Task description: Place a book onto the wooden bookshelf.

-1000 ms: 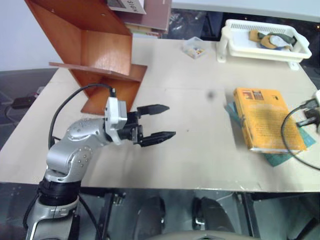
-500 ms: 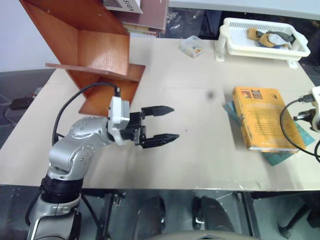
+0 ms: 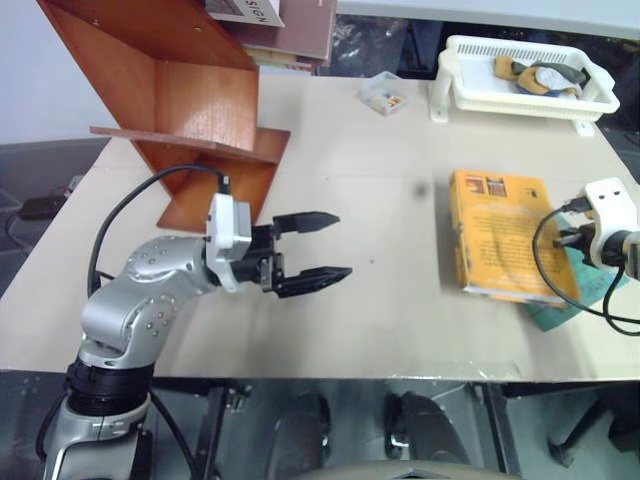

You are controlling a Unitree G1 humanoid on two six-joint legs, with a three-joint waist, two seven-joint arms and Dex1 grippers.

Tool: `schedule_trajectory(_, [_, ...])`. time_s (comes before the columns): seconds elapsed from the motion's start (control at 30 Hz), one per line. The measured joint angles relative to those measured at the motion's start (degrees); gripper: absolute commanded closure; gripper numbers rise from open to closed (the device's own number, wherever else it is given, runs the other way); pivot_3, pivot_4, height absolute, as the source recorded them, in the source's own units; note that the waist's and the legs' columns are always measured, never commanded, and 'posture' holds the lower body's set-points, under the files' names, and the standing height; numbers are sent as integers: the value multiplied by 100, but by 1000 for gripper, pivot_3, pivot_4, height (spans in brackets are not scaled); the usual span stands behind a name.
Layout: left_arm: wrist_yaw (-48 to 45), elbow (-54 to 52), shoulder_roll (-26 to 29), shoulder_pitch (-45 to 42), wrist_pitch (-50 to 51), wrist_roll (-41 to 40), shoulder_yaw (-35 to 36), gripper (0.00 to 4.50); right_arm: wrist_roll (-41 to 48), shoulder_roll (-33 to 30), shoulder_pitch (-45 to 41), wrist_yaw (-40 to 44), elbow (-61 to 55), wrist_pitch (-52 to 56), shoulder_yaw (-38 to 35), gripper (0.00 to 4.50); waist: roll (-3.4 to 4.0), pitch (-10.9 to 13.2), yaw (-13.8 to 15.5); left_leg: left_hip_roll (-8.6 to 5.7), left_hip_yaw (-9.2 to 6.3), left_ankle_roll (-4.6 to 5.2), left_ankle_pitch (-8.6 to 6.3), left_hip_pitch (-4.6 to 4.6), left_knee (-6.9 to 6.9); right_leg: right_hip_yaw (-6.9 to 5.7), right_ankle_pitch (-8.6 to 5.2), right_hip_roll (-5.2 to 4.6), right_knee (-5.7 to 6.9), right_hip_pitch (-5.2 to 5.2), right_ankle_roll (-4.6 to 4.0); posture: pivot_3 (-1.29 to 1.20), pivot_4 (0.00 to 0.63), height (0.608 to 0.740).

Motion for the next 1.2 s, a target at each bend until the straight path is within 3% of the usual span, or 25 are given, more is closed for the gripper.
schedule_trajectory(0.37, [191,-8,1,1,34,-10,2,0,-466,-11,-67,-508,298,-600,-63,4448,0,0,0,-1,4,0,0,0,1,1,0,-1,1,0,0,0,150,740])
schedule_trajectory(0.63, [246,-35,-26,-65,46,-49,-37,0,-1065,41,-1166,-635,2410,-1323,300,4448,1,1,-67,0,28,-3,2,4,4,9,1,1,5,-2,-1,0,150,740])
schedule_trajectory(0.8, [361,-258,-20,18,82,-82,-5,0,-1339,136,-1591,-188,3726,-1789,738,4448,2,1,-61,0,33,-24,14,3,4,12,5,0,4,-2,-7,0,150,740])
schedule_trajectory(0.93, [394,-375,-3,135,128,-175,96,0,-1327,143,-1653,208,3842,-1759,741,4448,5,3,-63,0,31,-25,15,5,4,12,4,0,5,-1,-5,0,150,740])
schedule_trajectory(1.2, [466,-441,61,253,147,-239,179,0,-1110,304,-1498,621,2908,-1108,699,4448,7,2,-73,3,27,-25,15,14,4,20,4,1,13,-1,-5,0,150,740])
